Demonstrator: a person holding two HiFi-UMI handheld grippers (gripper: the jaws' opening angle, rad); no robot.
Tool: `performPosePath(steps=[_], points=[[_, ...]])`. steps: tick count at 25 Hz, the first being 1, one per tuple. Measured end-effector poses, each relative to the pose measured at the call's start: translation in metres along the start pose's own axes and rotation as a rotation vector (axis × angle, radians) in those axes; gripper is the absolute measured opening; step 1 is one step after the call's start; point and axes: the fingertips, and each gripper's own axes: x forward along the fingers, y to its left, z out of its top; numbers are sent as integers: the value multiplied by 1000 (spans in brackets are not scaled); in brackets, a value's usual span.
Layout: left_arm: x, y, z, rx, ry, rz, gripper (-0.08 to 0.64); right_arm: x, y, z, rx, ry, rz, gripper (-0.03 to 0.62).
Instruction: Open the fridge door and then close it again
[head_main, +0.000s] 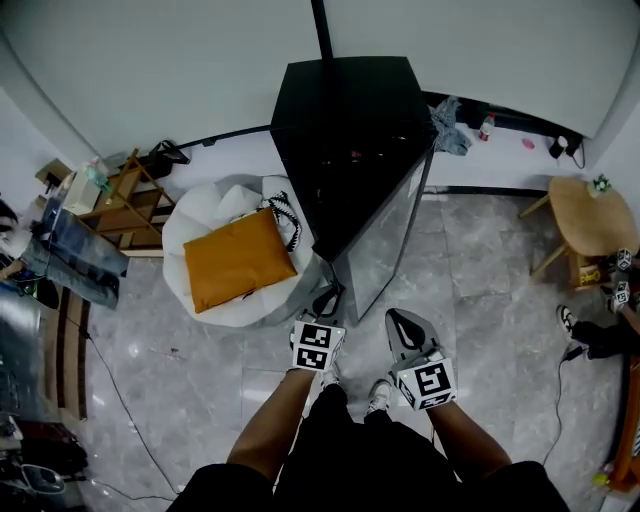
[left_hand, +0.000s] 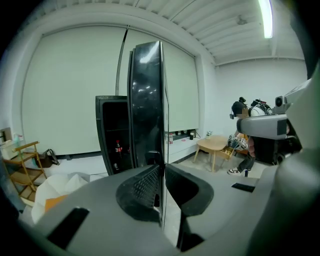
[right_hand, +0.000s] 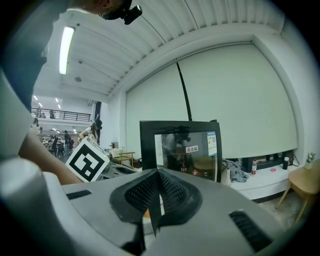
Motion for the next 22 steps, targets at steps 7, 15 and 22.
performPosePath(steps=[7,15,22], points=[[-3,-28,-1,5,26,-11,51,-15,-9,-2,-3,5,-10,17],[-5,-55,-3,10,30,-24,51,-26,-23,1,2,-23,-59,17],[-5,-84,4,11,28,-59,51,-28,-32,3,-12,-35,-60,17]])
